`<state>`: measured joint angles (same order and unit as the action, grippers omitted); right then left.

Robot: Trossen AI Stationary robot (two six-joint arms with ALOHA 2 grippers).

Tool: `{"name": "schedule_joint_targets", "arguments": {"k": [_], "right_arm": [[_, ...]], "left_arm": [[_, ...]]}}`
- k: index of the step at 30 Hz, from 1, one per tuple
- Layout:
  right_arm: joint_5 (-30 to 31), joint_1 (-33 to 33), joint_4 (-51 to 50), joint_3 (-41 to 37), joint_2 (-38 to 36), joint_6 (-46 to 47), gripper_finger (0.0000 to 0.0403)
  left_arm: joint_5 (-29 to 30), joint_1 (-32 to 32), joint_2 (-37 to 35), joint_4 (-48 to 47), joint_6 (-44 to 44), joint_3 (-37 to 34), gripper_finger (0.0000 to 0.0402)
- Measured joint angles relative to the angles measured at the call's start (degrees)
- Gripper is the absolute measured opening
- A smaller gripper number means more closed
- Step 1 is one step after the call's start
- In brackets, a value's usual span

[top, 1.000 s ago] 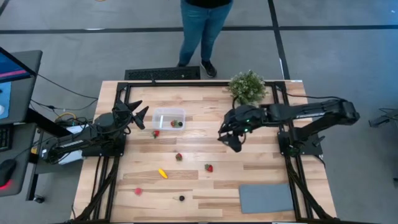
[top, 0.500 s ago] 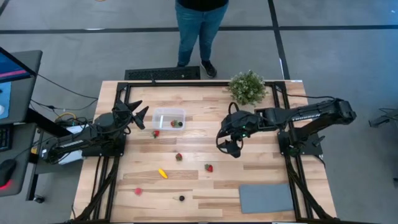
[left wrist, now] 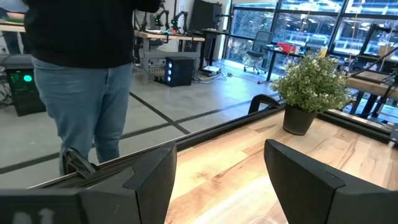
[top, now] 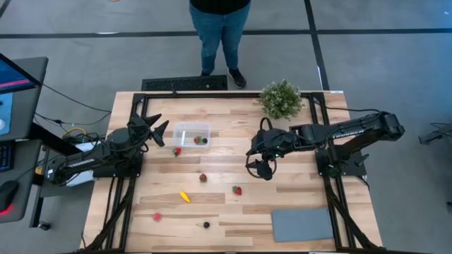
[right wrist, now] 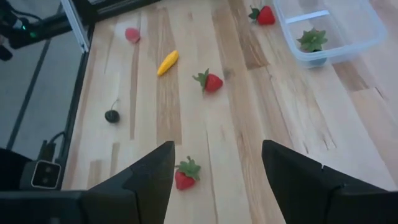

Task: Pick and placing Produce into tupperware
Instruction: Put the bottom strawberry into the transparent bin

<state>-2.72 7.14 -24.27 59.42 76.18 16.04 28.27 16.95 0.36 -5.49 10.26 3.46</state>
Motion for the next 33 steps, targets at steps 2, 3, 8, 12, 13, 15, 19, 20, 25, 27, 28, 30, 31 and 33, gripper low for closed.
{"name": "schedule_joint_targets", "arguments": {"k": [2, 3, 8, 12, 13, 15, 19, 20, 25, 27, 28, 30, 31, 33], "right_arm": [[0.7, 0.9, -0.2, 0.0, 0.0, 0.0, 0.0266], [1.4, 1.5, -0.2, 0.0, 0.0, 0.0, 0.0266], [5.5, 4.3, 0.5, 0.3, 1.7, 0.0, 0.0265], [6.0, 6.3, -0.9, 1.7, 6.9, -2.1, 0.0265], [6.0, 6.8, -2.3, 3.0, 8.7, -2.9, 0.0265], [6.0, 7.5, -7.4, 5.6, 12.3, -3.9, 0.0265], [6.0, 8.6, -12.2, 10.9, 18.9, -4.1, 0.0265], [6.0, 8.8, -12.6, 12.0, 20.1, -4.1, 0.0265], [5.8, 10.1, -14.8, 16.6, 25.9, -4.1, 0.0265], [5.8, 10.6, -15.9, 17.8, 27.7, -4.1, 0.0265], [5.8, 10.9, -16.8, 18.2, 28.6, -4.1, 0.0265], [5.8, 11.2, -16.3, 19.3, 30.8, -3.9, 0.0265], [5.8, 11.4, -16.8, 19.4, 31.4, -3.7, 0.0265], [5.8, 11.8, -17.1, 20.4, 33.1, -2.5, 0.0265]], "left_arm": [[0.0, 0.0, 0.0, 0.0, 0.0, 0.0, 0.0236], [0.0, 0.0, 0.0, 0.0, 0.0, 0.0, 0.0236], [0.0, 0.0, 0.0, 0.0, -1.6, 0.0, 0.0236], [0.0, 0.0, 0.0, 0.0, -3.5, 0.0, 0.0236], [-0.1, 0.0, 0.0, 0.0, -3.6, 0.0, 0.0236], [-0.4, 0.0, 0.2, 0.0, -3.6, 0.0, 0.0236], [-2.1, 0.0, 0.8, 0.0, -3.6, 0.0, 0.0236], [-2.5, 0.0, 0.9, -0.1, -3.6, 0.0, 0.0236], [-3.2, 0.0, 1.2, -0.1, -3.6, 0.0, 0.0236], [-3.8, 0.0, 1.2, -0.1, -3.6, 0.0, 0.0236], [-4.2, 0.0, 1.3, -0.1, -3.6, 0.0, 0.0236], [-4.6, 0.0, 1.4, -0.1, -3.6, 0.0, 0.0236], [-4.8, 0.0, 1.5, -0.1, -3.6, 0.0, 0.0236], [-5.3, 0.0, 2.2, -0.2, -3.6, 0.0, 0.0236]]}}
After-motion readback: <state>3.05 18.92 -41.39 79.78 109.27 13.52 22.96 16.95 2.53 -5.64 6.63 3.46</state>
